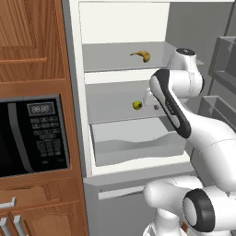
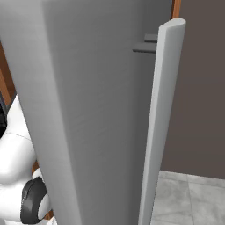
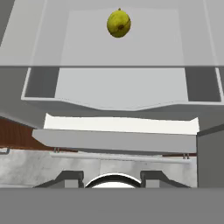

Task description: Place the cold items (banana and pear) from the fridge in one tupperware on the dining counter. Place the warm items (hot dog and kebab skewer) in the stove area in another tupperware.

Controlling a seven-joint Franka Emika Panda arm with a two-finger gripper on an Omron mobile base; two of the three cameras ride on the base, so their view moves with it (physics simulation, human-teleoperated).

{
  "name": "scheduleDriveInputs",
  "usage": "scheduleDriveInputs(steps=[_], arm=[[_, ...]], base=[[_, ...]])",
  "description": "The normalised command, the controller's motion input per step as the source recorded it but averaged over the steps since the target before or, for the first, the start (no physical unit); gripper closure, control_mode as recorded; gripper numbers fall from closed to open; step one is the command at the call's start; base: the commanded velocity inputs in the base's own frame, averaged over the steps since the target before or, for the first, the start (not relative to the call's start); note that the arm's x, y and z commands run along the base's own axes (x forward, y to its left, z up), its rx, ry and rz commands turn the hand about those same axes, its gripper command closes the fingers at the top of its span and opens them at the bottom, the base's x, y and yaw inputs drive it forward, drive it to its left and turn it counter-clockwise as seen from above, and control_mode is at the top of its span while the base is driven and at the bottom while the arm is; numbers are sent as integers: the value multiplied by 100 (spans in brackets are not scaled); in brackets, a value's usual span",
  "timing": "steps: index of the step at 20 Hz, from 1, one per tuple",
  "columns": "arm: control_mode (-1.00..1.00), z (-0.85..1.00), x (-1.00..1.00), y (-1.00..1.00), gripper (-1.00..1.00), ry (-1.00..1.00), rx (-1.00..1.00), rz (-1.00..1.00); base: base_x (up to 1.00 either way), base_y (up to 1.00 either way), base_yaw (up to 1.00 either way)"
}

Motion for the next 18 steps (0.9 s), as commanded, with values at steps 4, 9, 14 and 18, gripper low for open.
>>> scheduleDriveInputs(steps=[4, 9, 14, 18], arm=[[-100, -18, 0, 2, -100, -3, 0, 0], [-100, -42, 10, 13, -100, -8, 0, 0], [-100, -31, 41, 9, -100, -2, 0, 0], [-100, -15, 68, 3, -100, 0, 0, 0]], base=[[0, 0, 0], [0, 0, 0], [0, 0, 0], [0, 0, 0]])
